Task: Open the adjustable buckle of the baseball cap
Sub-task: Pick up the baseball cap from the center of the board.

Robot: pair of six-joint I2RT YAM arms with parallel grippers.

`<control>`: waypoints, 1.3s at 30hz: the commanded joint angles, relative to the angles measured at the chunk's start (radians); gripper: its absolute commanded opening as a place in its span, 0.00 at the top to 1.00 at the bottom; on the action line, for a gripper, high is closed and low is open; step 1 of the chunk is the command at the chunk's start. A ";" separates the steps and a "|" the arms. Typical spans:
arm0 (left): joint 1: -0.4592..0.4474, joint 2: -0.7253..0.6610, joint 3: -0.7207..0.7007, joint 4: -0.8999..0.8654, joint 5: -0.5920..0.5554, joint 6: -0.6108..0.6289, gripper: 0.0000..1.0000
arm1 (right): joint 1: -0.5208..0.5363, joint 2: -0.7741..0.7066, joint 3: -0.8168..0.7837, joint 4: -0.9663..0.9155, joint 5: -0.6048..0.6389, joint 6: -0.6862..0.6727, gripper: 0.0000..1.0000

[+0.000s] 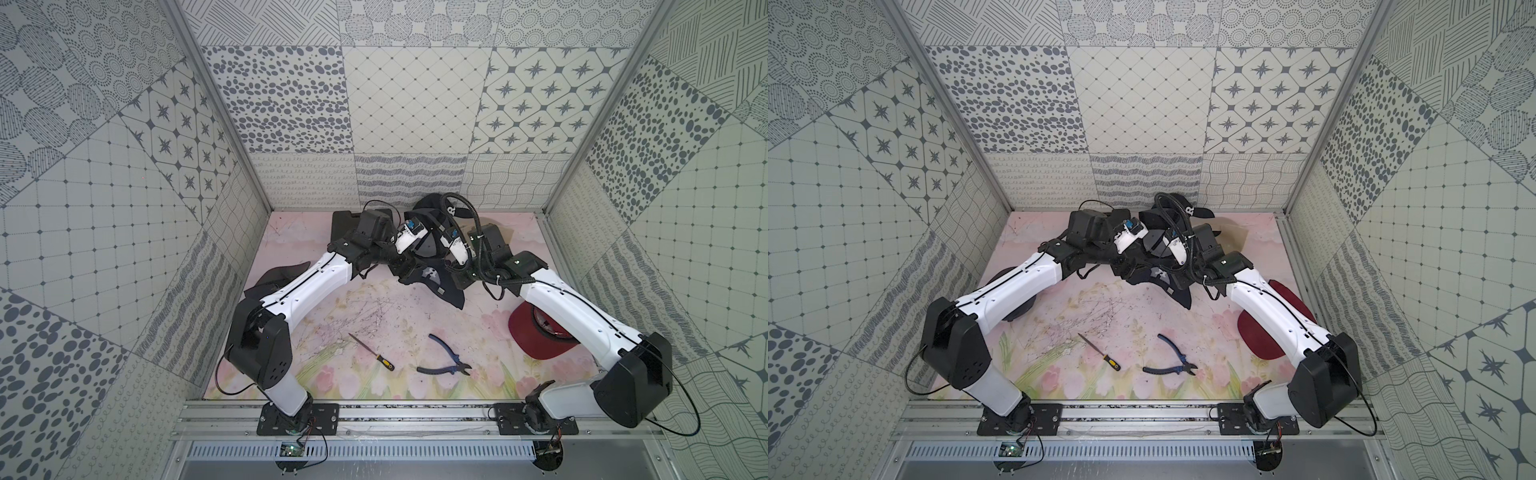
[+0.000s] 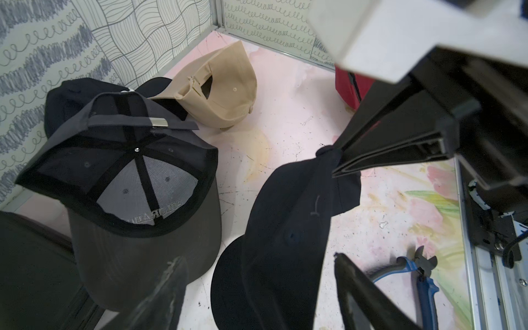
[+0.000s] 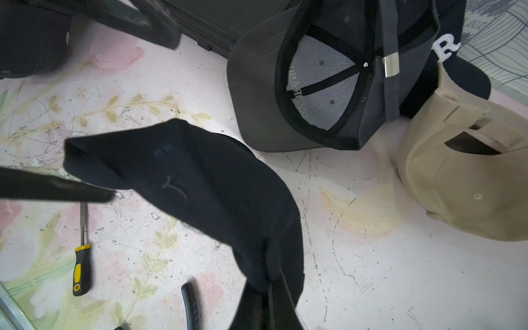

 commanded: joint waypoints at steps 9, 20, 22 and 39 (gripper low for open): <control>-0.067 0.103 0.105 -0.104 -0.081 0.089 0.32 | 0.021 0.004 0.053 0.009 0.014 -0.012 1.00; -0.067 0.160 0.189 -0.098 -0.155 0.001 1.00 | -0.018 -0.032 0.009 0.033 0.054 0.128 0.24; -0.067 0.174 0.212 -0.092 -0.144 -0.035 1.00 | -0.045 -0.091 -0.043 0.046 0.018 0.168 0.17; -0.056 0.176 0.285 -0.033 -0.173 -0.448 1.00 | -0.243 -0.390 -0.554 0.429 -0.255 0.467 0.25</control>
